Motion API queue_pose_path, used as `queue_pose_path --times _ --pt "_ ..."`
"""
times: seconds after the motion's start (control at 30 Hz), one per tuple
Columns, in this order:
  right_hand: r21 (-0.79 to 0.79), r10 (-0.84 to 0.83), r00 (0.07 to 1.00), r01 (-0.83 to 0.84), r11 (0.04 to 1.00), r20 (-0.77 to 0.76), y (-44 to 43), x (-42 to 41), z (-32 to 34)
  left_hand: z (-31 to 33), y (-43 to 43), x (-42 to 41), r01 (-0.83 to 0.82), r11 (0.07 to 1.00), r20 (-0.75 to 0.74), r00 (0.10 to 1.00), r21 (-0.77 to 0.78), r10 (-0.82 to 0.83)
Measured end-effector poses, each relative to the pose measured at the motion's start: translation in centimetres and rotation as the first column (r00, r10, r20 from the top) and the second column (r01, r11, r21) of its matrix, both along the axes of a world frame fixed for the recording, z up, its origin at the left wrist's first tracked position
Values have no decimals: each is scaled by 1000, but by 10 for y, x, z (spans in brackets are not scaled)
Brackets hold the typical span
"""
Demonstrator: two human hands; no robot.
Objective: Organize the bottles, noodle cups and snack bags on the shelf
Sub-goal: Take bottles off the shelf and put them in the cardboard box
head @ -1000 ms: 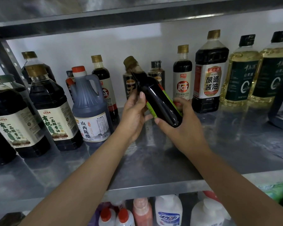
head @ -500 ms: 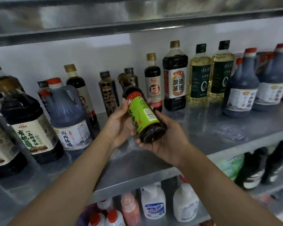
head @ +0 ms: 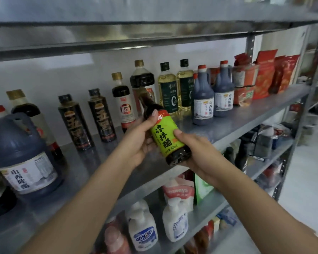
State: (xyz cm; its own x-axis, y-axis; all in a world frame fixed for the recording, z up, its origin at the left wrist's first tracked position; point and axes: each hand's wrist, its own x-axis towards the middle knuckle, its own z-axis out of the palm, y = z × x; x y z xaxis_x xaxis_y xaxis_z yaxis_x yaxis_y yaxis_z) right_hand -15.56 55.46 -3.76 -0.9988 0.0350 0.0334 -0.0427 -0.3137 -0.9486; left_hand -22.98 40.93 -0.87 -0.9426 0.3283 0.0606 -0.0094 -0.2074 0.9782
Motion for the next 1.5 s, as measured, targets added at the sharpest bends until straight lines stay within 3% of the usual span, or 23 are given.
queue_pose_path --times 0.23,0.47,0.63,1.17,1.5 --pt "-64 -69 997 66 996 -43 83 45 7 20 79 24 183 981 -120 975 -62 -189" --pt "102 -130 989 136 985 -66 205 106 22 25 201 58 306 949 -106 944 -76 -312" --pt "91 -195 980 198 976 -40 287 138 28 16 284 85 365 923 -112 919 -126 -378" --pt "239 -504 852 464 853 144 469 242 -56 -85 497 167 581 769 34 803 -267 -595" --pt "424 -653 736 541 726 178 549 231 -94 -158 605 145 658 633 84 717 -407 -692"
